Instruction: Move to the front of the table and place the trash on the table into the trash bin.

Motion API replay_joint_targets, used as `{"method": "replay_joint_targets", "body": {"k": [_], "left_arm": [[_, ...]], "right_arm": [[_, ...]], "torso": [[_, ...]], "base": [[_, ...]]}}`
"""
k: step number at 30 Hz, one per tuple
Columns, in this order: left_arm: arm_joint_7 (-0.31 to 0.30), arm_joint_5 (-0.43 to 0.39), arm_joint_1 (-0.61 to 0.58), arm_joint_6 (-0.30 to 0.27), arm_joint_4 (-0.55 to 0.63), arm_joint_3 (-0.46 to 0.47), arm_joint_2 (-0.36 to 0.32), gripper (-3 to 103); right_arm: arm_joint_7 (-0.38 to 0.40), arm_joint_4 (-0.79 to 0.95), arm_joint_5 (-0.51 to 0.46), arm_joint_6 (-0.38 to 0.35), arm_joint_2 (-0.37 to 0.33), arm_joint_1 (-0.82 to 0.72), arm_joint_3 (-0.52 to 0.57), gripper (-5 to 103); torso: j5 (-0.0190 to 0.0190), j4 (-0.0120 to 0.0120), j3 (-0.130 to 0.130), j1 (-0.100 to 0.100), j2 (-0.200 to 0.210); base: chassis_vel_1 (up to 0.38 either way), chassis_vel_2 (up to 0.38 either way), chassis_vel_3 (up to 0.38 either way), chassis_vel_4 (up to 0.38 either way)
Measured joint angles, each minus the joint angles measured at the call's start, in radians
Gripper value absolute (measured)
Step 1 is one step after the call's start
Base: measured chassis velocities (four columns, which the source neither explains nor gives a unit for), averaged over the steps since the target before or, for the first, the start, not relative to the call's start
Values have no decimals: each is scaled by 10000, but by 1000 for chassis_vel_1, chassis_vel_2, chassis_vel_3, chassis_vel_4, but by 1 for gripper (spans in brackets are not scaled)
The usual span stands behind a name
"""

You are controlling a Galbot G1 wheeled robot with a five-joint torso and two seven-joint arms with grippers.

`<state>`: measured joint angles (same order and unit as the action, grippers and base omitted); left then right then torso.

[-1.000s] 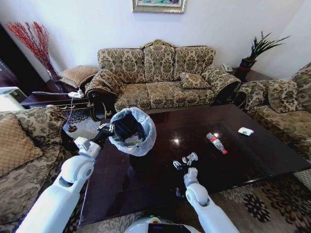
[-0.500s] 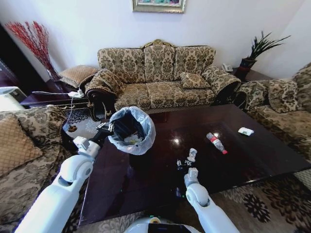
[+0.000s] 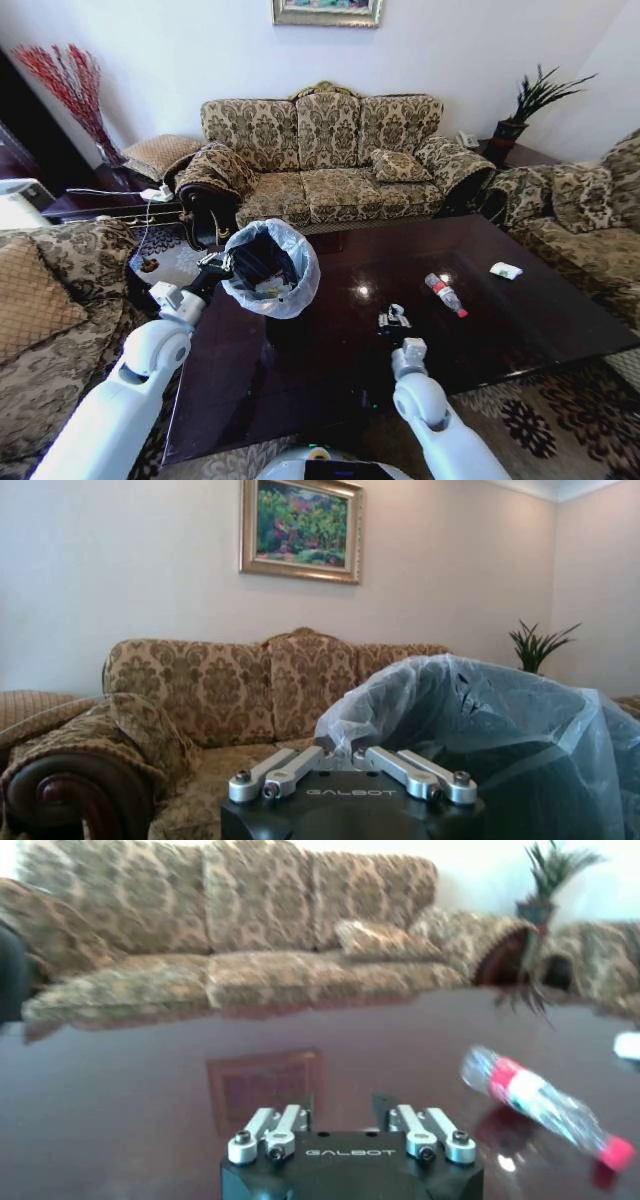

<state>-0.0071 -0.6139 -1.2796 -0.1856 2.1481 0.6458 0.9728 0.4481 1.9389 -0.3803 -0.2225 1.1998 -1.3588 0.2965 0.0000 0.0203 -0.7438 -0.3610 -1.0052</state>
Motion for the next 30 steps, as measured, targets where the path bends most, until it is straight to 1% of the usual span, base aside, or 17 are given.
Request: {"method": "replay_joint_targets", "body": {"k": [2,4,5,6,8,11,12,15,18,22,24,30], "left_arm": [[0,1,-5,18,2,-33,22,3],[0,-2,-6,20,7,-46,26,3],[2,-18,-18,19,33,-67,28,3],[3,-27,-33,20,54,-71,27,3],[5,-31,-47,23,65,-72,21,3],[15,-39,-94,33,70,-41,-11,3],[15,-39,-94,33,70,-41,-11,3],[41,-43,-119,78,24,3,-8,3],[56,-41,-124,108,-53,0,25,3],[56,-30,-108,118,-106,-34,76,3],[56,-26,-102,122,-115,-53,138,3],[79,-22,-112,179,-169,-20,175,3]], "right_arm": [[1,-126,-490,-250,116,-17,154,49],[3,-191,-585,-287,154,2,164,49],[61,-371,-743,-353,244,94,166,60],[155,-554,-854,-377,324,220,158,65],[246,-722,-952,-391,385,337,155,65],[564,-1132,-1359,-464,498,710,152,82],[564,-1132,-1359,-464,498,710,152,82],[618,-1524,-1696,-517,509,908,181,96],[500,-1882,-1863,-518,470,1110,203,100],[356,-2270,-1939,-514,403,1423,220,100],[308,-2538,-2180,-536,285,1784,222,100],[117,-2815,-2376,-654,247,2048,147,100]], "torso": [[0,0,0,0,0],[0,-1,0,0,0],[0,0,0,0,0],[1,0,0,0,0],[1,0,0,1,0],[0,1,0,0,0],[0,1,0,0,0],[0,0,0,0,0],[1,0,0,0,0],[1,0,0,0,0],[-1,1,0,-1,0],[-1,0,0,0,0]], "base": [[0,0,0,0],[0,0,0,0],[0,0,0,0],[0,0,0,0],[0,0,0,0],[0,0,0,0],[0,0,0,0],[0,0,0,0],[0,0,0,0],[0,0,0,0],[0,0,0,0],[0,0,0,0]]}}
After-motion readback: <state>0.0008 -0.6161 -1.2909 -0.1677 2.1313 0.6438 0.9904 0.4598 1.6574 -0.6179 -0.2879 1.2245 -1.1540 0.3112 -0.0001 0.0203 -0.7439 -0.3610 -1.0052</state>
